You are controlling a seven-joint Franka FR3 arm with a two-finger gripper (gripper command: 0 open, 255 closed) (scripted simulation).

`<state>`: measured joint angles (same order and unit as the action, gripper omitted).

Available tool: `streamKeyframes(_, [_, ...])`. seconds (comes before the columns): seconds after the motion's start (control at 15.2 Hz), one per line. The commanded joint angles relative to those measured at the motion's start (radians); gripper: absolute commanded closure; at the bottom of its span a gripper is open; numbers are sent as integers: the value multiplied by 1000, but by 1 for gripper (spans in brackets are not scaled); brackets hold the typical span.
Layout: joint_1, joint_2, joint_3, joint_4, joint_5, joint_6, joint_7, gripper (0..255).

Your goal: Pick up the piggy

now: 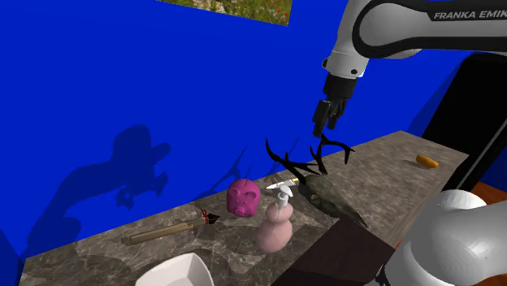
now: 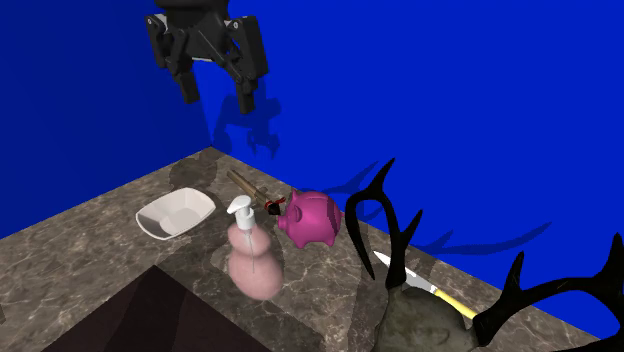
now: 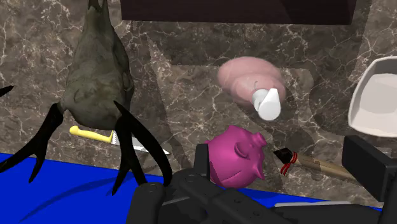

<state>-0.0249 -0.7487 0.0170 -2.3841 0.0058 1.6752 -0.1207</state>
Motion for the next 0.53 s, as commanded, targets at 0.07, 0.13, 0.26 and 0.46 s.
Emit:
streamKeyframes(0.07, [-2,11,12,-22,7,32,25,0])
streamKeyframes(0.13, [-4,25,24,-42,15,65,50,0])
streamKeyframes(0.26, [-7,56,48,-79,29,132,100,0])
streamKeyframes(0.46, [-12,118,85,-123,48,235,174,0])
